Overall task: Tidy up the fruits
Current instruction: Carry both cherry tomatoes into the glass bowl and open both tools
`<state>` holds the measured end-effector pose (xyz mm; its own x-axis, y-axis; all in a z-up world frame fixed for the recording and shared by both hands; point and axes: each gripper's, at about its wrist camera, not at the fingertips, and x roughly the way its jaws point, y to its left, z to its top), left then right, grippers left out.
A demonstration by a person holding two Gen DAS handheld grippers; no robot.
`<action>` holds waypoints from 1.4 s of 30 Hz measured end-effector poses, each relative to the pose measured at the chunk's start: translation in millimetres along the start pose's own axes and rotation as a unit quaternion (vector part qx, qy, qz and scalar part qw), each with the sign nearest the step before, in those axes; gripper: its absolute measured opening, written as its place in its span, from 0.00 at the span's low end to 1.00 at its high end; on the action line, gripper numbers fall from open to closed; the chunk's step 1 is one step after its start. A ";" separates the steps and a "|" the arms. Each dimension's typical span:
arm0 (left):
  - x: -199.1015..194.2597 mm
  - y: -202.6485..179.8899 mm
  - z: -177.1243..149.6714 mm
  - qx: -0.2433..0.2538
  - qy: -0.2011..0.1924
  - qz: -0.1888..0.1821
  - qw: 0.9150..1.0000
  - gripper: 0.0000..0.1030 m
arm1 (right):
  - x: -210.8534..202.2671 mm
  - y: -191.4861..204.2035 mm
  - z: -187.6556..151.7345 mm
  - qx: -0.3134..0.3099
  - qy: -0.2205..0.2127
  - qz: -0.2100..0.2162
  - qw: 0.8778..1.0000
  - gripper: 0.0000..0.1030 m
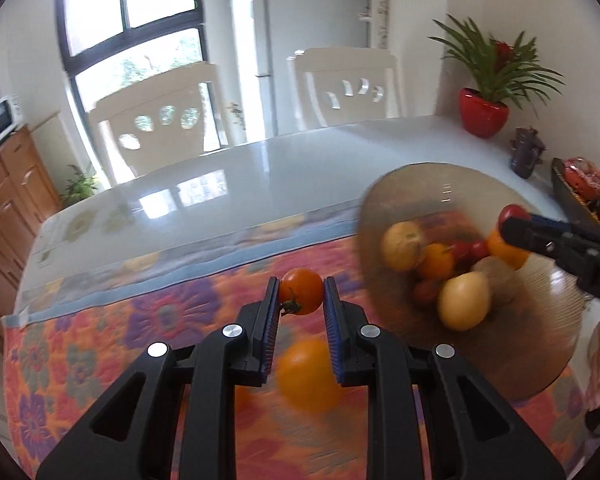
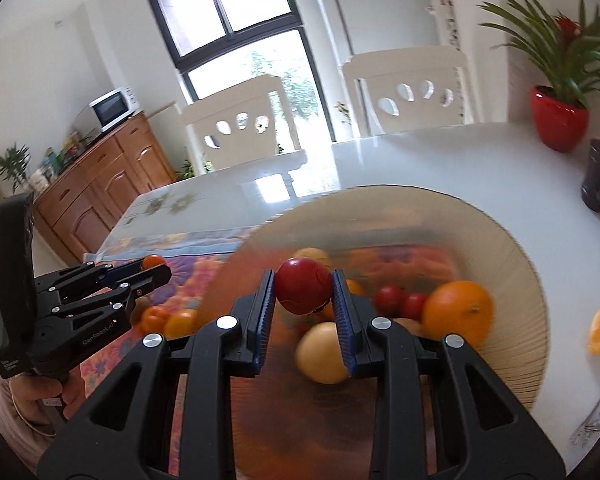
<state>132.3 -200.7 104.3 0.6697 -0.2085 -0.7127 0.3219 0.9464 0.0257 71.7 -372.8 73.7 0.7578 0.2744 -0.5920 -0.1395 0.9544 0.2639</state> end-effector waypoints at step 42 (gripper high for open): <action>-5.0 2.1 12.5 0.002 0.014 -0.031 0.999 0.95 | -17.9 11.8 5.5 0.044 0.003 -0.039 0.998 0.97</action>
<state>138.0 -200.8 116.7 0.6296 -0.2601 -0.7321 0.3651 0.9308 -0.0167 60.0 -367.1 91.7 0.7607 0.2010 -0.6172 -0.0234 0.9587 0.2833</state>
